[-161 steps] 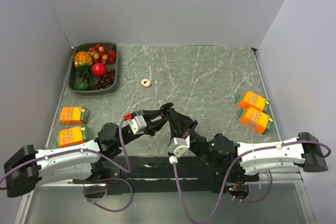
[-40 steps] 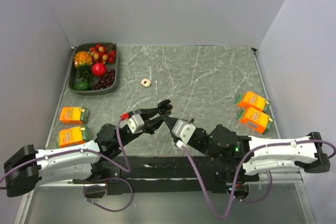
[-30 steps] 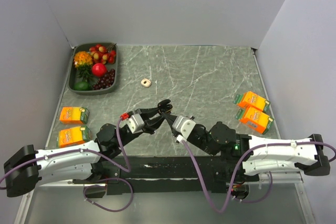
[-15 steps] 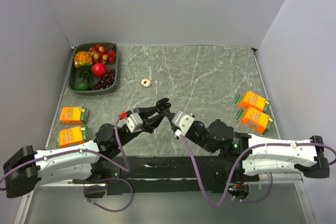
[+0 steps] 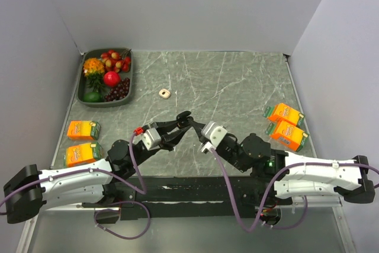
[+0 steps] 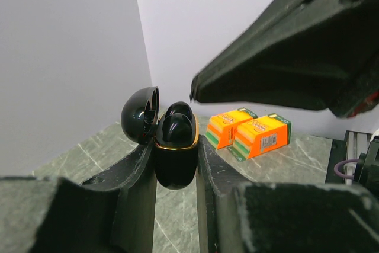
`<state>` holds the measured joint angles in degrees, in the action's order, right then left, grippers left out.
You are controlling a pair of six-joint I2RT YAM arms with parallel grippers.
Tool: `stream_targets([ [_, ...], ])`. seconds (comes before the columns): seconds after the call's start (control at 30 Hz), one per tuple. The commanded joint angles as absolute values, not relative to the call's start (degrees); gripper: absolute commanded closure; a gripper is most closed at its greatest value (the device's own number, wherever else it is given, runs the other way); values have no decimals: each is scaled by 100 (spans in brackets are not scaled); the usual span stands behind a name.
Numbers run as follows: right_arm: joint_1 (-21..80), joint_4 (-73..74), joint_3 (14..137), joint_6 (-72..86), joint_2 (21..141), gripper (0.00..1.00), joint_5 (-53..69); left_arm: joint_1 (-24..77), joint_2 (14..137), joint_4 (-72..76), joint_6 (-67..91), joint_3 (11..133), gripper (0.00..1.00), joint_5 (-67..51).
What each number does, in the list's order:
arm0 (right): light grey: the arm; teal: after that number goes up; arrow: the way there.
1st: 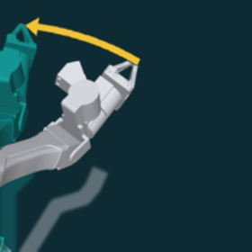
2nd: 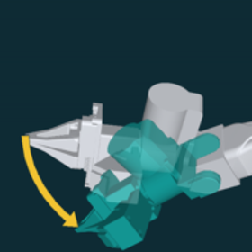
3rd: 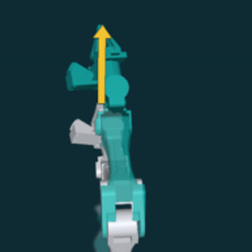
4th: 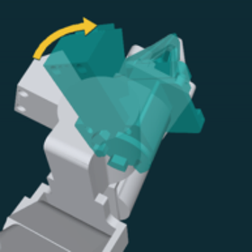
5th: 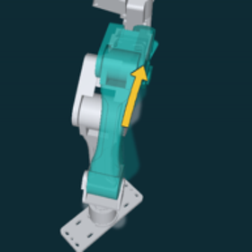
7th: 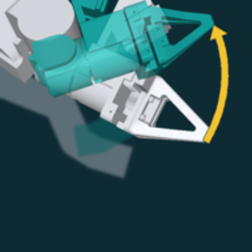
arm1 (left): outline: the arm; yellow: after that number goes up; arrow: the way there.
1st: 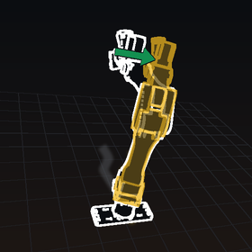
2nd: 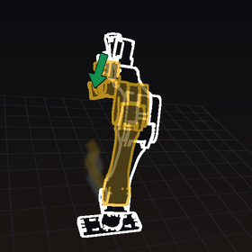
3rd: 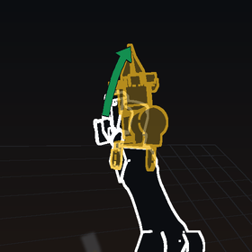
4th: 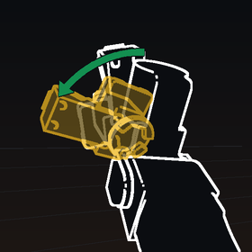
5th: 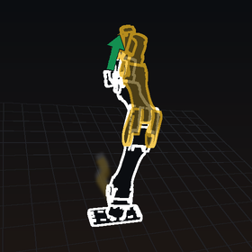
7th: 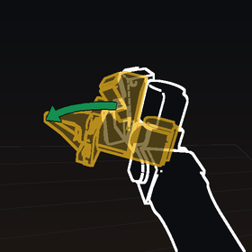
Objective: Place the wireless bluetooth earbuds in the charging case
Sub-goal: Place the earbud in the charging case, then close the charging case.
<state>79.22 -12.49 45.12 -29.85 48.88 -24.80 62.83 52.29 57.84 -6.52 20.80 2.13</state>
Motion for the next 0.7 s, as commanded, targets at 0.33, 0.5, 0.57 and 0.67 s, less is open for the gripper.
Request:
stream_targets([
  [0.33,6012,921,6519,-291,5290,85,-2101,6319,5256,6204,-448,1916,99,53],
  [0.5,5907,1898,7548,-53,6020,83,-1549,6311,5396,6205,-360,1925,99,53],
  [0.57,5898,2117,7768,-9,6282,84,-1424,6319,5449,6196,-343,1934,99,53],
  [0.67,5897,2443,8059,-9,6599,84,-1152,6319,5475,6187,-317,1942,99,44],
])
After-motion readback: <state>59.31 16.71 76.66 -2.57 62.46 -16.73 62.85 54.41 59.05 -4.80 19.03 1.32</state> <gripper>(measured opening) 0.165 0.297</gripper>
